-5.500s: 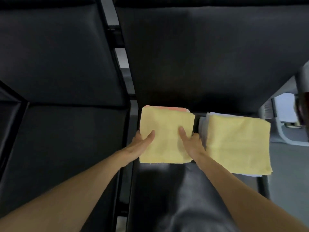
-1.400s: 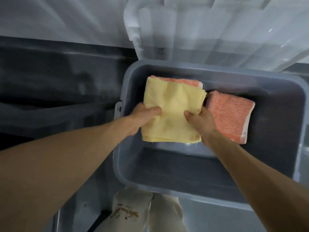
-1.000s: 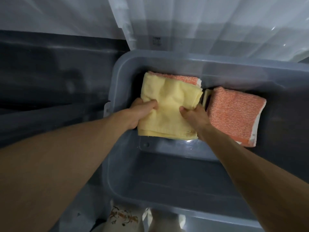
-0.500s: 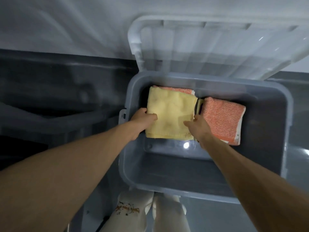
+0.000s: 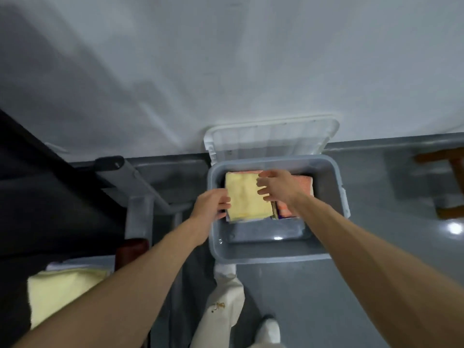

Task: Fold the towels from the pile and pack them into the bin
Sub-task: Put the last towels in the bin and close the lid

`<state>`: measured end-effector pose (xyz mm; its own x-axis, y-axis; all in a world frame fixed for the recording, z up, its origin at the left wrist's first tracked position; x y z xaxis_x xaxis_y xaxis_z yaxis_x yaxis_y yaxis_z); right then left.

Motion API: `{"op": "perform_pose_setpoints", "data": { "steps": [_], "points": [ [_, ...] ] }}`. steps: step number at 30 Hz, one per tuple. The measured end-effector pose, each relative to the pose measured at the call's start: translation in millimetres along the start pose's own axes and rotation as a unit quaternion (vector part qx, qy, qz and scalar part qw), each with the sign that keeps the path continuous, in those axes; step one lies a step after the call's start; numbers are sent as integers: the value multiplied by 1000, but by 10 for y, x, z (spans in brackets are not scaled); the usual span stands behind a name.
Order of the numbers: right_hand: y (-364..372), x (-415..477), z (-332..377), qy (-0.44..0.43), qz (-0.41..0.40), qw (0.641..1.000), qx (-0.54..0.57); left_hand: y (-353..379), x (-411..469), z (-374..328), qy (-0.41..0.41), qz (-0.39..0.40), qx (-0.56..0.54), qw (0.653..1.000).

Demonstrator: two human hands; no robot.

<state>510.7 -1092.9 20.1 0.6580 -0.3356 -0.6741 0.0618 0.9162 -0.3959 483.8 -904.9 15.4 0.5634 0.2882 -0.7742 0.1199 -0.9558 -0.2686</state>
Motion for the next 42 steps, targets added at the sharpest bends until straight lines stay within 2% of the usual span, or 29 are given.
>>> {"op": "perform_pose_setpoints", "data": {
  "steps": [5,8,13,16,21,28,36,39,42],
  "points": [
    [-333,-867,20,-14,-10,999,41,-276,-788,-31,33,14,-45,998],
    [-553,-1495,-79,-52,-11,997,59,-491,-1291,66,59,19,-50,997],
    [-897,-2547,-248,-111,4,991,75,-859,-2139,235,122,41,-16,991],
    [-1014,-2968,-388,-108,3,992,68,-1148,-2635,265,157,33,7,987],
    [-888,-3352,-528,-91,12,994,59,-1656,-3117,305,171,20,58,983],
    [-126,-3819,-439,-92,70,991,58,-2574,-3188,602,137,-46,66,987],
    [1289,-3892,-591,-87,126,988,22,-3624,-2376,1221,122,-134,56,982],
    [1792,-3815,-634,-73,109,991,10,-3938,-1915,1399,102,-156,44,982],
    [2299,-3682,-638,-33,58,997,29,-4211,-1482,1483,72,-150,25,986]
  ]
}}
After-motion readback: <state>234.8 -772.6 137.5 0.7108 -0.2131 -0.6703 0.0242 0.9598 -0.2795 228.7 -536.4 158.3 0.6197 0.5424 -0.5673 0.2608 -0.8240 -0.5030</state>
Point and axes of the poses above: each hand's wrist, its own x-axis towards the middle knuckle, its own y-axis out of the palm, z = x × y, the point moved 8 cm from there along x, towards the middle knuckle, and after that the axes turned 14 degrees about -z, right-handed, at the moved point
